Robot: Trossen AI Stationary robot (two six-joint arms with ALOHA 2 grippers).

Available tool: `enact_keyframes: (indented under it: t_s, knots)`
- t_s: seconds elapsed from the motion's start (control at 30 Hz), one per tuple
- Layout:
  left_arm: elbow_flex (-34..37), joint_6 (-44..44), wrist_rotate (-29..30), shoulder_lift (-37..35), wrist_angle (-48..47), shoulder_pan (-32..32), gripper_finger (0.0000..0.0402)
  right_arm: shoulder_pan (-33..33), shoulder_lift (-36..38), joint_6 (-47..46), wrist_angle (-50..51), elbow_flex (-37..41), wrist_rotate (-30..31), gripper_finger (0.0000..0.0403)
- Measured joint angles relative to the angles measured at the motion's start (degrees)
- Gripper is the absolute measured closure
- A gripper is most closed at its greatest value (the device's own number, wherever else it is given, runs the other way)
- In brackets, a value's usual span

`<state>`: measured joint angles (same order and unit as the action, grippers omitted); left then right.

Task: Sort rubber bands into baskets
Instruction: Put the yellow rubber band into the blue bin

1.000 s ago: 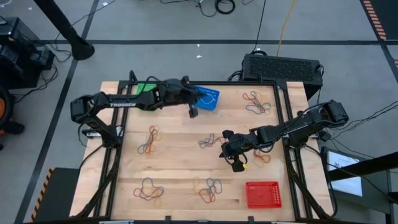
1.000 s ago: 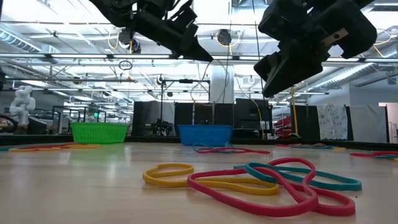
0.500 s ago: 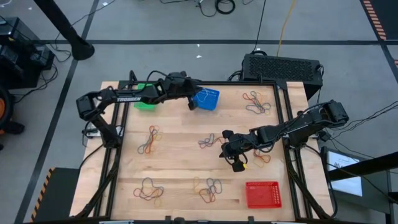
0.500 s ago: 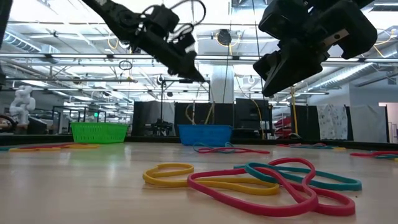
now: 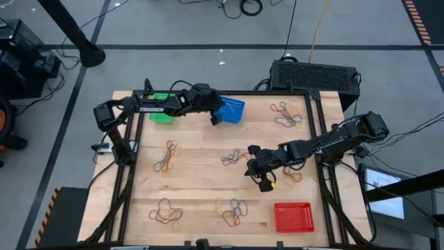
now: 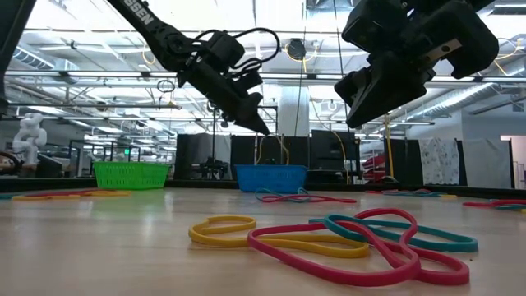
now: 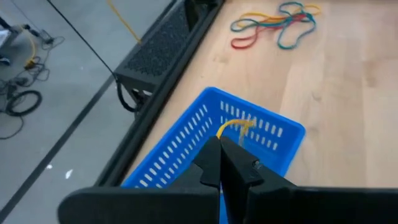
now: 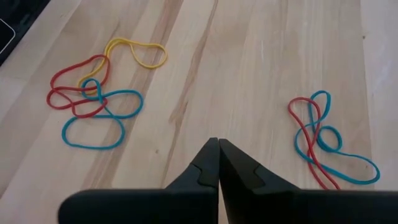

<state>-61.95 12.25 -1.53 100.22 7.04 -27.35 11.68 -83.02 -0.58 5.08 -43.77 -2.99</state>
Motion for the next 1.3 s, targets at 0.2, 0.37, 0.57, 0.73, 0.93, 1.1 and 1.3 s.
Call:
enact_keyframes:
  t_s: [0.2,0.37,0.57,0.73,0.93,1.1,1.3]
  knots:
    - [-0.5,-1.5,-0.1,-0.9,-3.5,0.4,0.0343,-0.1,0.0,0.9,0.0,0.0,0.2,0.0403]
    - [-3.0,-1.5,-0.1,-0.8,-8.7,0.4,0.0288,-0.1,0.0,1.0,0.0,0.0,0.3,0.0403]
    - [-8.4,-1.3,-0.6,-3.7,-19.6,0.7,0.0259,-0.1,0.0,1.0,0.0,0.0,0.3,0.0403]
    - [-10.4,-1.4,-3.6,-9.1,-29.3,3.1,0.0258,-0.1,0.0,1.0,0.2,0.0,0.3,0.0403]
    - [-9.6,-3.9,-4.0,-15.8,-37.5,9.0,0.0258,-0.1,0.0,0.9,0.1,0.0,0.2,0.0403]
    - [-8.6,-8.1,-4.4,-19.9,-41.1,15.8,0.0258,-0.1,0.0,0.8,-0.2,0.0,0.2,0.0403]
    - [-8.3,-12.0,-4.2,-20.6,-43.7,26.9,0.0258,-0.1,0.0,0.0,-0.6,0.0,0.2,0.0403]
